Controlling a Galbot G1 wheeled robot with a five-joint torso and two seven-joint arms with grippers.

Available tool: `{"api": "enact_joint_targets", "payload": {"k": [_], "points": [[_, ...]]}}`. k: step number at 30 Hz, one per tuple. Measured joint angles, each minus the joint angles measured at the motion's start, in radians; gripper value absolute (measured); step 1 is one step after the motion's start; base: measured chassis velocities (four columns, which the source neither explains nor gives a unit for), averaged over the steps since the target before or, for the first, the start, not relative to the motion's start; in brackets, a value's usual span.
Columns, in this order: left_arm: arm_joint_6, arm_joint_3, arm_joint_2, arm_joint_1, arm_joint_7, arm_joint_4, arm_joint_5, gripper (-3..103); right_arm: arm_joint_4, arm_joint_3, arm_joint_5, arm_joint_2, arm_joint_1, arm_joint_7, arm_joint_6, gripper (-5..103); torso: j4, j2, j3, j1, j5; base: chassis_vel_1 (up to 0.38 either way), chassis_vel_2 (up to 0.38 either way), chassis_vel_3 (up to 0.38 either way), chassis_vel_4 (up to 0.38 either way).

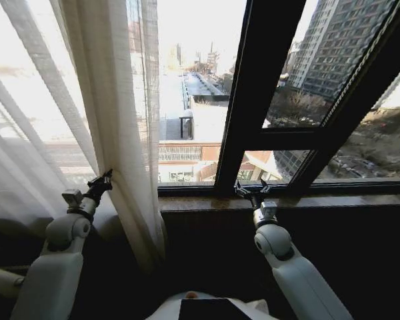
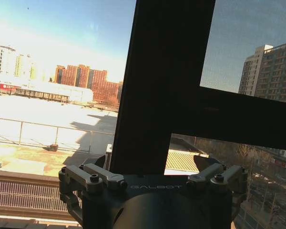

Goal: Open the curtains by pulling them apart, changing their state from closed to fully open.

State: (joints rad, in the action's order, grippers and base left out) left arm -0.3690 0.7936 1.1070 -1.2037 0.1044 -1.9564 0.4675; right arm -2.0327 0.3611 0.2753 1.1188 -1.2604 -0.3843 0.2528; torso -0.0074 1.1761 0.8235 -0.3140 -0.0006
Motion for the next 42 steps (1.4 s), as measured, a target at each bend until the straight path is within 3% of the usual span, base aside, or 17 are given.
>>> {"api": "enact_joint_targets", "payload": {"k": [5, 13, 21, 42], "points": [[0.0, 0.003, -0.002, -0.001, 0.001, -0.006, 0.0, 0, 0.002, -0.002, 0.001, 0.002, 0.001, 0.001, -0.002, 100, -0.0007, 0.0, 0.0, 0.0, 0.0019, 0.0, 0.0, 0.0, 0.0], [0.0, 0.005, 0.005, -0.009, 0.001, -0.011, 0.0, 0, 0.002, 0.002, -0.016, 0.001, -0.001, 0.033, -0.002, 100, -0.0001, 0.0, 0.0, 0.0, 0.0, -0.011, -0.016, 0.012, 0.01], [-0.002, 0.007, 0.006, -0.013, 0.001, -0.018, -0.001, 0, 0.001, 0.004, -0.019, 0.005, -0.003, 0.033, -0.002, 100, -0.0006, 0.0, 0.0, 0.0, 0.0011, 0.007, 0.004, -0.003, -0.005], [-0.001, 0.013, 0.012, -0.02, 0.001, -0.02, -0.003, 0, -0.007, 0.005, -0.022, 0.005, -0.008, 0.029, -0.002, 100, -0.0002, 0.0, 0.0, 0.0, 0.0008, 0.143, 0.146, -0.138, -0.139]]}}
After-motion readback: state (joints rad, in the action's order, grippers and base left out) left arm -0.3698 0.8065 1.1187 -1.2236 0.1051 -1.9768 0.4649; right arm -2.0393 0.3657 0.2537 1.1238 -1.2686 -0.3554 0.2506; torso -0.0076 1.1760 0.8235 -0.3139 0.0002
